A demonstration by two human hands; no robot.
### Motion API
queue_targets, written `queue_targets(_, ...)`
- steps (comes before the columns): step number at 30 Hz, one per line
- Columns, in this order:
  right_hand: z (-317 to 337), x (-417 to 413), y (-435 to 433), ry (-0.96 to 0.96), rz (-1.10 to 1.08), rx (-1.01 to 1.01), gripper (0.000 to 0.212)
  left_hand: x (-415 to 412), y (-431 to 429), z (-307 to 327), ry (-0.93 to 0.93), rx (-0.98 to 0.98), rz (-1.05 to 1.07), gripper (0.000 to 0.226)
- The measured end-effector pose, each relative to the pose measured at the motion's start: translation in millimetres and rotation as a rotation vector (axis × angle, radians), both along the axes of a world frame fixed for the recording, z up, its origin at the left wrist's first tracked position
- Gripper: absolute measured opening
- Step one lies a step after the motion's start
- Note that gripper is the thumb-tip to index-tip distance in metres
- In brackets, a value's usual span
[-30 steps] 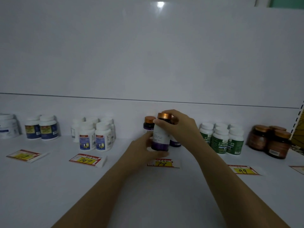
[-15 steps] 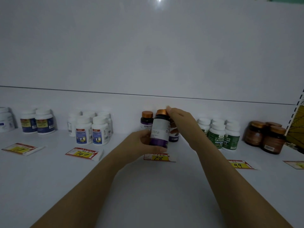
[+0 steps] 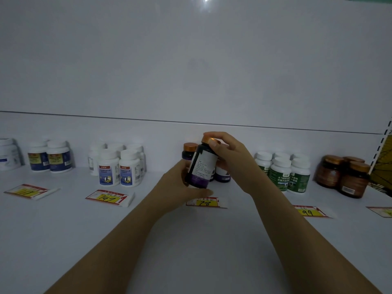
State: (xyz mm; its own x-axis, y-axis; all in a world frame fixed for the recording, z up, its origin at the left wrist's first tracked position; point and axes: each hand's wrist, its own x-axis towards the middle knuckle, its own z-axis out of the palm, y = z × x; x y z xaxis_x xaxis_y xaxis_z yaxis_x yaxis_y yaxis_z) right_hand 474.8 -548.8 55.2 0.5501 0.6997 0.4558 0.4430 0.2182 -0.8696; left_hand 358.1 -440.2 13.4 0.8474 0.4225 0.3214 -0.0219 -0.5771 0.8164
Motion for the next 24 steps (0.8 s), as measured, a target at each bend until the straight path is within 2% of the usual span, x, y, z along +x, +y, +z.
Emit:
queue_targets(4,-2,0,1,-0.038,-0.045,-0.027,0.024,-2,-2,3,0.016,-0.084,-0.085,0.044)
queue_targets(10,-1,1,3,0.027,0.039,-0.067,0.032,0,5,-1,-0.003,-0.047,-0.001,0.053)
queue_targets(14,2,6,1,-0.149,-0.047,-0.176,0.027,2,9,-6,0.022,0.002,0.021,0.059)
queue_targets(18,6,9,-1,-0.251,-0.126,-0.309,0.03,0,11,-12,0.091,0.094,0.038,0.06)
queue_targets(21,18,5,-3,-0.393,-0.182,-0.446,0.041,0,7,-10,0.168,0.203,0.072,0.073)
queue_targets(24,39,1,-5,-0.594,-0.269,-0.567,0.04,2,-1,-3,0.357,0.524,0.174,0.077)
